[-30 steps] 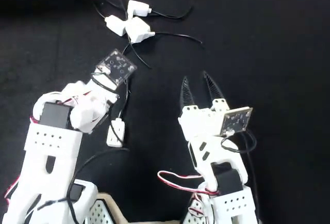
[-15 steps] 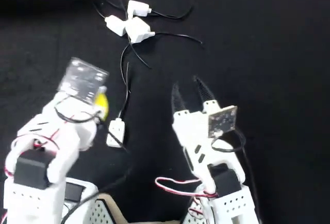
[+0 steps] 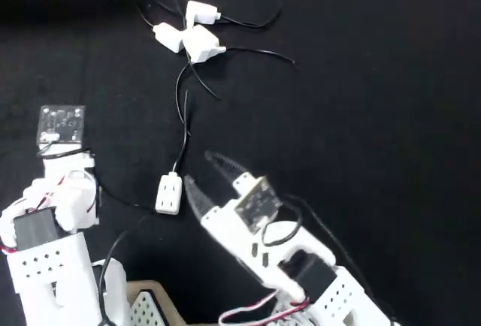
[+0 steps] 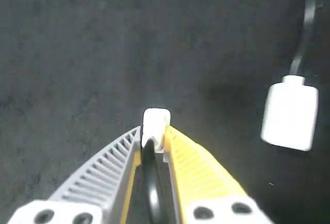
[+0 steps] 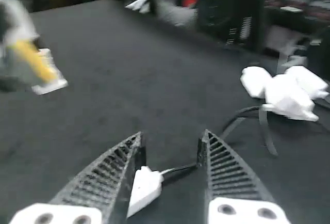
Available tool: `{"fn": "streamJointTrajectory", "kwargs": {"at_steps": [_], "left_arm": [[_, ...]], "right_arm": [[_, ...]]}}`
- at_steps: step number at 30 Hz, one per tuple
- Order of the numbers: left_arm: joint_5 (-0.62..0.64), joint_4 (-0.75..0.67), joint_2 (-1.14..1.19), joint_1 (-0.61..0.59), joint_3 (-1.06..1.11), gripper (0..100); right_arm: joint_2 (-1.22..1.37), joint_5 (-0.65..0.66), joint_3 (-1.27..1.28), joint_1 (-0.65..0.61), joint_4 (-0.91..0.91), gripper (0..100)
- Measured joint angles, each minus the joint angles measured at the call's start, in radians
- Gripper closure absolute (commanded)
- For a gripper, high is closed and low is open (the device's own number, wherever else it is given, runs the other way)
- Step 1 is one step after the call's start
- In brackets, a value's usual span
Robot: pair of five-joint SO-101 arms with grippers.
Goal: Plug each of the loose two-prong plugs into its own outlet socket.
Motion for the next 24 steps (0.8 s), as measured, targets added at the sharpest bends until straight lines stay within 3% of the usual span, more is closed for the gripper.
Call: {"fn": "streamJointTrajectory", "kwargs": {"at_steps": [8,12,18,24], "left_arm": [[0.000,-0.163,0.000,-0.123,0.138,97],[0.080,-0.210,0.000,-0.137,0.173,97],[0.189,-0.293,0.000,-0.146,0.233,97],[0.226,-0.365,0.000,-0.169,0.325,97]], "right_arm": [[0.000,0.000,0.000,-0.129,0.043,81.9],[0.061,0.005,-0.009,-0.132,0.043,81.9],[0.382,-0.011,-0.207,-0.104,0.041,81.8],[0.838,-0.176,-0.520,-0.083,0.040,77.5]]}}
